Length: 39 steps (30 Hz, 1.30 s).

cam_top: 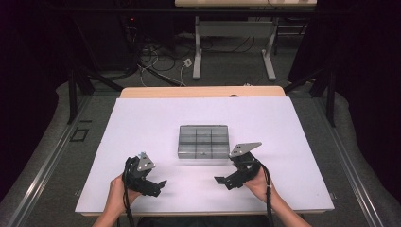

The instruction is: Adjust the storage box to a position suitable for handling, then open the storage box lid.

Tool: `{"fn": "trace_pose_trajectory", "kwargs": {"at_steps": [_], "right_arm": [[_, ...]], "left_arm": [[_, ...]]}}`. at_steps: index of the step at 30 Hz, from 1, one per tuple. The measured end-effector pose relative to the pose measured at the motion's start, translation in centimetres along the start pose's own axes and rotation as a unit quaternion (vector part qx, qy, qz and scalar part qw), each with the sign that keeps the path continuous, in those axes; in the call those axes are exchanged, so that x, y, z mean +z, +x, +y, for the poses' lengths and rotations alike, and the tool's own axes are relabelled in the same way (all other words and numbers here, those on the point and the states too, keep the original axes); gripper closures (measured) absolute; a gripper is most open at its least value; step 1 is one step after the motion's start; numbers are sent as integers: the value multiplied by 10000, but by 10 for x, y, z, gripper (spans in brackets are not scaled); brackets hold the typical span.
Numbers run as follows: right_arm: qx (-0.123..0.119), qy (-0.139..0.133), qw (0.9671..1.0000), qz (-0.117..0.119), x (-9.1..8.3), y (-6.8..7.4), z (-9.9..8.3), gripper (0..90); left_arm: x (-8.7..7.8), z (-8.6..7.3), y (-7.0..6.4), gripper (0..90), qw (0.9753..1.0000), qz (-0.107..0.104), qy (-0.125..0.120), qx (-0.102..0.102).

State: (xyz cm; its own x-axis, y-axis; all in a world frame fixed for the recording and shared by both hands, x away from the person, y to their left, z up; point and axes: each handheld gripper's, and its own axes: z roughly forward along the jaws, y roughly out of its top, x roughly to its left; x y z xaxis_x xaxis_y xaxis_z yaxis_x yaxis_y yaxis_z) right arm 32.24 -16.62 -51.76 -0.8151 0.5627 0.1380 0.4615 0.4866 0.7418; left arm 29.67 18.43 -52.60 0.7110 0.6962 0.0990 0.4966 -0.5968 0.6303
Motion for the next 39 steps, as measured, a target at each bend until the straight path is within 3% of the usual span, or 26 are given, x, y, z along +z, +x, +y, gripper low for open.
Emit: {"fn": "trace_pose_trajectory", "kwargs": {"at_steps": [14, 23, 24, 27, 28, 30, 34, 35, 36, 39], "right_arm": [[47, 34, 10000, 49, 5, 0, -2, 0], [-20, 175, 9998, 80, 13, 2, 0, 0], [-10, 66, 9999, 76, 16, 2, -1, 0], [-43, 169, 9998, 104, 18, 1, 0, 0], [14, 60, 10000, 76, 20, 2, 0, 0], [11, 192, 9998, 109, 20, 1, 1, 0], [-12, 161, 9998, 102, 24, 1, 3, 0], [-2, -5, 10000, 96, 26, 1, 2, 0], [6, 152, 9998, 85, 25, 1, 3, 0], [1, 149, 9998, 107, 27, -1, 4, 0]], "left_arm": [[-1, 1, 0, 0, 10000, -84, 32, 15], [1, 0, 0, 0, 10000, 14, -33, -3], [1, 0, 0, 0, 10000, 11, -32, 1], [1, 1, -1, 0, 10000, 12, -34, -10], [1, 1, -1, 0, 10000, 18, -37, -6], [1, 0, 0, 0, 10000, 30, -33, -9], [0, 1, 0, 0, 10000, 24, -25, -5], [0, 1, 0, 0, 10000, 20, -26, -8], [0, 1, 0, 0, 10000, 26, -26, -7], [1, 0, 0, 0, 10000, 29, -25, -10]]}}
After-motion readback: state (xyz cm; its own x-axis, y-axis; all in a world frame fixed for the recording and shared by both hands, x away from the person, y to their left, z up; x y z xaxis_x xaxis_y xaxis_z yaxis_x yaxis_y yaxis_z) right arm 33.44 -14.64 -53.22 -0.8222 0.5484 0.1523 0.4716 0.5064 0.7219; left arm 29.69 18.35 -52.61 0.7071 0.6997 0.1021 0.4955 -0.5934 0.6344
